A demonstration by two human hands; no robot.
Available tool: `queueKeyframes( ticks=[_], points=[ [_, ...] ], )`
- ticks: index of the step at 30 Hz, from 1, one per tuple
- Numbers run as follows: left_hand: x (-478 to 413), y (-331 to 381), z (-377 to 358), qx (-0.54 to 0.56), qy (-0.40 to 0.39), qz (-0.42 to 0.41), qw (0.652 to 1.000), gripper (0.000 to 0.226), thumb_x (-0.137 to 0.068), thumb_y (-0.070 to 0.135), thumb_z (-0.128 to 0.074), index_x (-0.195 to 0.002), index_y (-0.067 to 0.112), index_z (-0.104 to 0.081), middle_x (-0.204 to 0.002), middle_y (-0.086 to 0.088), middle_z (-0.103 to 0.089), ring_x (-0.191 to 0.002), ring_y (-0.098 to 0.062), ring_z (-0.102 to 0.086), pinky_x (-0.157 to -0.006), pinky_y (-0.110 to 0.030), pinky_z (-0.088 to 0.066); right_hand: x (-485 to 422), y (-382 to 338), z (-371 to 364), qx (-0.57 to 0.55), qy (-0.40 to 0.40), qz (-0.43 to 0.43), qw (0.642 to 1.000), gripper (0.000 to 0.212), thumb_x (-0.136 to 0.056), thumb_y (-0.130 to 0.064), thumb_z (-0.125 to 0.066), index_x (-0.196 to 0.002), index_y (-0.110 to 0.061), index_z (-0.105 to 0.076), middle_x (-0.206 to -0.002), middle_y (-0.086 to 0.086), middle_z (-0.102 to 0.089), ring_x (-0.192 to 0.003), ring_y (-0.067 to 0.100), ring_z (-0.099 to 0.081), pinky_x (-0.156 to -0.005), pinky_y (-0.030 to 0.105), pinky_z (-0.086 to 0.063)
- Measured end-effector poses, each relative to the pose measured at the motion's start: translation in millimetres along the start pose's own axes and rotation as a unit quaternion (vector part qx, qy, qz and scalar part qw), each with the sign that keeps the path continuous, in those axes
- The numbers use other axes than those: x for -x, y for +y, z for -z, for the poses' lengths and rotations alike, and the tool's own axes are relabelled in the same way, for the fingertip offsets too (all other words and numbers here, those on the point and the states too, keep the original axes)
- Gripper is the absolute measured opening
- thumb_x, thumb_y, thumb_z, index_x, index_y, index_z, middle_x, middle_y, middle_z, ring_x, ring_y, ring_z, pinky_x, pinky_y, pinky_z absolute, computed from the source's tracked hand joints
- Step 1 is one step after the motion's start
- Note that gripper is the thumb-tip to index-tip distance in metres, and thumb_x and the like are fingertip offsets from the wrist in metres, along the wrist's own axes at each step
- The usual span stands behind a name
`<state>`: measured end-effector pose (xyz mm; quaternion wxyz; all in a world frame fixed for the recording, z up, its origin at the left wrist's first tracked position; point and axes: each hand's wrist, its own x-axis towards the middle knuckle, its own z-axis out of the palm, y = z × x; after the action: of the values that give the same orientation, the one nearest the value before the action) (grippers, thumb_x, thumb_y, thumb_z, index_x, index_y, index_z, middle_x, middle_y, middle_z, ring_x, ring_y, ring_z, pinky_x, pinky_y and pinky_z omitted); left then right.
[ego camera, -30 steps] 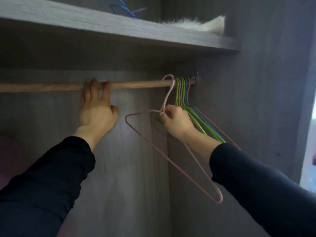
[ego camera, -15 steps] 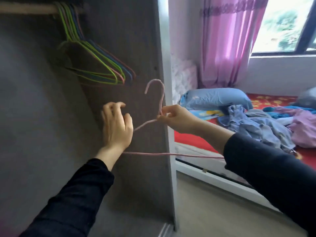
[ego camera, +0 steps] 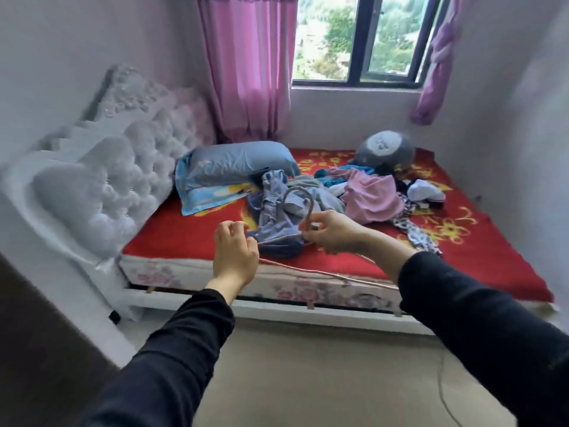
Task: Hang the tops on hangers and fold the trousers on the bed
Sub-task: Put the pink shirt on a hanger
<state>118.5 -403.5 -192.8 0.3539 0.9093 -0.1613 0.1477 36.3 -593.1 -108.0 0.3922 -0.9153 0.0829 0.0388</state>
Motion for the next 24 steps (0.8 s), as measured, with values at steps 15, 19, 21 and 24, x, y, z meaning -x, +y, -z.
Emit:
queueKeyframes(
  ticks=[15, 19, 21, 24],
  points=[
    [-133.7, 182.6, -302.0, 0.02, -0.205, -0.059, 0.977, 0.029, -0.092, 0.021, -0.043, -0.117, 0.011, -0.052, -0.127, -0.015, -0.037, -0.12, -0.029, -0.03, -0.106, -0.036, -0.023, -96.4, 256.6, 191.1, -0.072, 0.105, -0.167, 0.978, 0.02, -0.099, -0.018, -0.049, -0.113, -0.018, -0.063, -0.08, 0.005, -0.058, -0.055, 0.014, -0.055, -0.043, 0.023, -0.043],
    [-197.2, 197.0, -374.7, 0.012, -0.24, -0.05, 0.969, 0.03, -0.092, 0.018, -0.043, -0.12, 0.01, -0.051, -0.129, -0.016, -0.039, -0.122, -0.031, -0.032, -0.108, -0.037, -0.023, -165.4, 305.3, 229.8, -0.111, 0.144, -0.176, 0.967, 0.024, -0.097, -0.007, -0.047, -0.112, -0.012, -0.065, -0.078, 0.006, -0.056, -0.061, 0.015, -0.054, -0.047, 0.024, -0.045],
    [-232.2, 201.9, -411.3, 0.016, -0.269, -0.028, 0.963, 0.032, -0.093, 0.018, -0.042, -0.122, 0.009, -0.05, -0.131, -0.016, -0.04, -0.124, -0.031, -0.035, -0.108, -0.038, -0.027, -201.5, 330.4, 247.8, -0.113, 0.148, -0.189, 0.964, 0.024, -0.095, -0.007, -0.048, -0.109, -0.015, -0.066, -0.077, 0.003, -0.056, -0.059, 0.013, -0.053, -0.045, 0.021, -0.043],
    [-276.2, 208.9, -458.4, 0.02, -0.298, 0.006, 0.954, 0.034, -0.094, 0.019, -0.041, -0.125, 0.009, -0.049, -0.133, -0.016, -0.043, -0.125, -0.031, -0.038, -0.106, -0.036, -0.03, -248.5, 368.2, 271.0, -0.128, 0.154, -0.207, 0.958, 0.023, -0.095, -0.009, -0.049, -0.108, -0.017, -0.067, -0.071, 0.002, -0.053, -0.053, 0.011, -0.049, -0.041, 0.02, -0.04]
  ],
)
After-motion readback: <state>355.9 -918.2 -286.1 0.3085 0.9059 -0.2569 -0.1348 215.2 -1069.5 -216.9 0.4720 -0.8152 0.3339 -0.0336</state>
